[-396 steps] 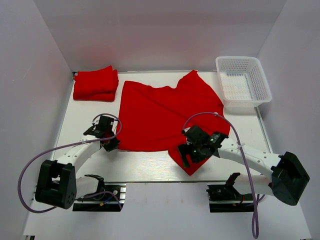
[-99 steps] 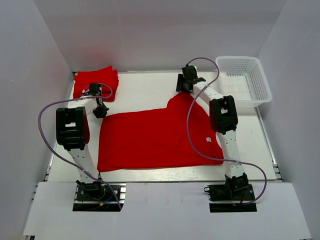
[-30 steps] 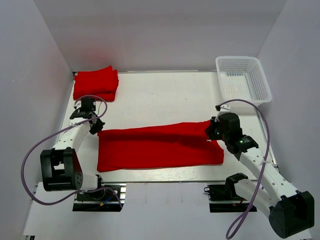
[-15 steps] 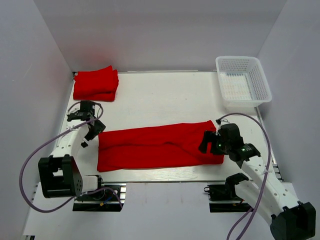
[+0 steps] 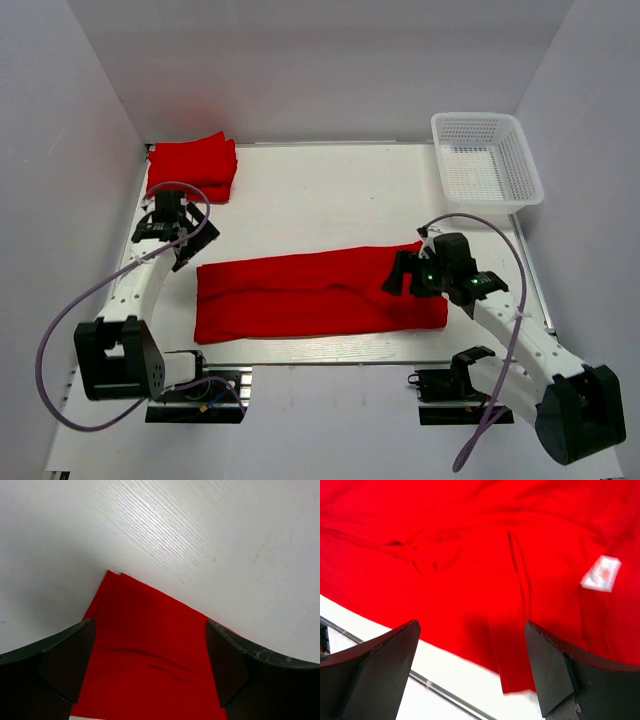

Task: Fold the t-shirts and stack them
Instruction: Fold the other side of the tshirt into a rectangle, then rotate the tshirt 90 degrees

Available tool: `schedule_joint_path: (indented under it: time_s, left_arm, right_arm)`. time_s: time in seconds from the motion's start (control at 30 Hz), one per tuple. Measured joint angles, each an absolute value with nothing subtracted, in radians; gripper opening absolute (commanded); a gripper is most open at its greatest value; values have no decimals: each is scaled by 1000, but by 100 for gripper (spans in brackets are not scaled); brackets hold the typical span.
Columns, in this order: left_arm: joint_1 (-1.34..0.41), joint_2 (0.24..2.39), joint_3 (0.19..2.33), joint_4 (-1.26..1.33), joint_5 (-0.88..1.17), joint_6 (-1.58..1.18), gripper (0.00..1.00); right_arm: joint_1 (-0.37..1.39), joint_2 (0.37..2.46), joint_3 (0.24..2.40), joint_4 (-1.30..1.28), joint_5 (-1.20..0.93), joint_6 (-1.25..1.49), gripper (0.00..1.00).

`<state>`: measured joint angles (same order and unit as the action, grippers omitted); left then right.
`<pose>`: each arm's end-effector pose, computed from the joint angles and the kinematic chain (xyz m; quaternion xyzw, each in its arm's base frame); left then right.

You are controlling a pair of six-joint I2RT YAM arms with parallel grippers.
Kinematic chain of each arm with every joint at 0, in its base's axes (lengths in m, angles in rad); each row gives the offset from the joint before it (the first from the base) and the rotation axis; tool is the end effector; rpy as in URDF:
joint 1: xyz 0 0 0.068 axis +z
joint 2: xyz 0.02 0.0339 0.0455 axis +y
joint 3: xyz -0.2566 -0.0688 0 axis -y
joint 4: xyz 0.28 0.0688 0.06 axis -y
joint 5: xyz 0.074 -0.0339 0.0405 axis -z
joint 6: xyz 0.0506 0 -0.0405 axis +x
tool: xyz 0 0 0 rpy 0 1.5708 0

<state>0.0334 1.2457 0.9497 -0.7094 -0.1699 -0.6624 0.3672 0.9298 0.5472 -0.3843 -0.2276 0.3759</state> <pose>0.2893 0.0182 0.2278 -0.3485 0.8915 -0.0085 0.2895 0.2176 0.0959 0.1847 -0.0404 0.9145 0.2385 0.3242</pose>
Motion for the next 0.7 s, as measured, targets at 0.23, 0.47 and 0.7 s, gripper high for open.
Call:
schedule_joint_path:
  time_s: [0.23, 0.47, 0.7]
  left_arm:
    - [-12, 1386, 907, -585, -12, -587, 100]
    - [-51, 1489, 836, -505, 53, -567, 100]
    - [-66, 1479, 771, -466, 14, -598, 100]
  right_arm:
    - [367, 1100, 549, -227, -285, 356, 90]
    - [367, 1145, 556, -181, -257, 362, 90]
    - [367, 1192, 564, -181, -158, 418, 90]
